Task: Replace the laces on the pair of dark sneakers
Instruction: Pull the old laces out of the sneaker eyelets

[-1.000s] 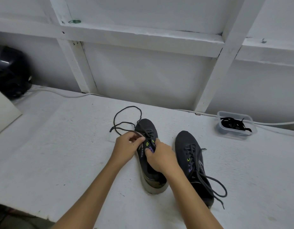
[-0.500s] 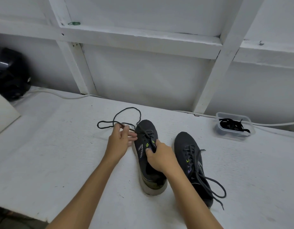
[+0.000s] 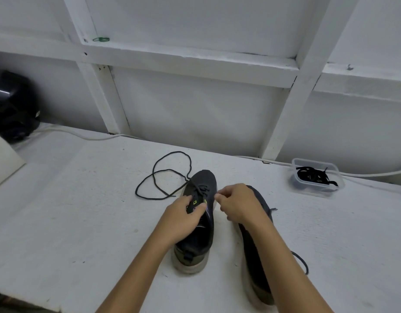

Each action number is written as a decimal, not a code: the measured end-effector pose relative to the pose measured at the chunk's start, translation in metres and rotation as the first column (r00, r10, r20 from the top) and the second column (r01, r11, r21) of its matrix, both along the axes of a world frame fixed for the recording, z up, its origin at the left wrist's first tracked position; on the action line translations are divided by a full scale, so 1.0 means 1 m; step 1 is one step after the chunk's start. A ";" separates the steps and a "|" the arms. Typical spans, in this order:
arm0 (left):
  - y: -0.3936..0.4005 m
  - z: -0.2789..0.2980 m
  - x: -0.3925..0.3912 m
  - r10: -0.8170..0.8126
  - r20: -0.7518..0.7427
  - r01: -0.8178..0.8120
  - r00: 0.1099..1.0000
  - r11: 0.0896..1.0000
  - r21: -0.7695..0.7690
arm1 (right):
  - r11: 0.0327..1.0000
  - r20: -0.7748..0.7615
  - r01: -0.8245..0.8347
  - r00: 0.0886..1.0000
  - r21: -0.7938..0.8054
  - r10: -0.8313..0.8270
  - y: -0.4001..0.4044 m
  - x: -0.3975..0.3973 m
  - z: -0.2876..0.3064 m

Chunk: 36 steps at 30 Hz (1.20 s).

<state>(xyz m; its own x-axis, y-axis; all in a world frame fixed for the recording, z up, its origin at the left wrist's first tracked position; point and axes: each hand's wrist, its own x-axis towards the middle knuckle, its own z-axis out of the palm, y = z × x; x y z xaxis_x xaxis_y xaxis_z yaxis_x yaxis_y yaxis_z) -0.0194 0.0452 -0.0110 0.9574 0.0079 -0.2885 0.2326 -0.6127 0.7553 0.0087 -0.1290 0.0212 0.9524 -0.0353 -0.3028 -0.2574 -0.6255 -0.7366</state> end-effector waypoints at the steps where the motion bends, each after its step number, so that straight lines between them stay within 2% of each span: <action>1: -0.001 0.003 0.000 -0.007 -0.021 0.007 1.000 1.000 -0.015 | 0.999 0.014 -0.023 1.000 -0.025 0.023 -0.001 0.006 0.000; 4: -0.005 0.006 0.001 -0.073 -0.088 0.070 0.993 0.997 -0.030 | 0.990 0.019 -0.115 0.993 -0.085 0.117 0.000 0.020 -0.002; 7: -0.012 0.000 -0.002 -0.153 -0.088 0.158 0.984 0.986 0.045 | 0.983 0.058 -0.157 0.985 -0.095 0.163 0.004 0.026 -0.010; 13: -0.017 -0.004 0.003 -0.129 -0.121 0.141 0.984 0.986 0.092 | 0.981 0.124 -0.172 0.975 -0.089 0.183 0.004 0.032 -0.016; 18: -0.015 -0.007 0.005 -0.147 -0.107 0.156 0.983 0.984 0.084 | 0.952 0.151 -0.216 0.956 -0.219 0.251 0.015 0.027 -0.018; 23: -0.016 -0.008 0.004 -0.170 -0.078 0.175 0.982 0.982 0.067 | 0.881 0.101 -0.353 0.910 -0.316 0.401 0.015 0.036 -0.010; 28: -0.014 -0.010 0.004 -0.151 -0.073 0.155 0.986 0.986 0.065 | 0.934 0.157 -0.291 0.932 -0.209 0.325 0.017 0.037 -0.015; 31: -0.015 -0.011 0.004 -0.148 -0.072 0.154 0.986 0.984 0.090 | 0.955 0.088 -0.265 0.957 -0.136 0.278 0.008 0.042 -0.015; 36: -0.015 -0.012 0.004 -0.146 -0.073 0.153 0.987 0.983 0.101 | 0.910 0.056 -0.361 0.924 -0.204 0.379 0.005 0.046 -0.013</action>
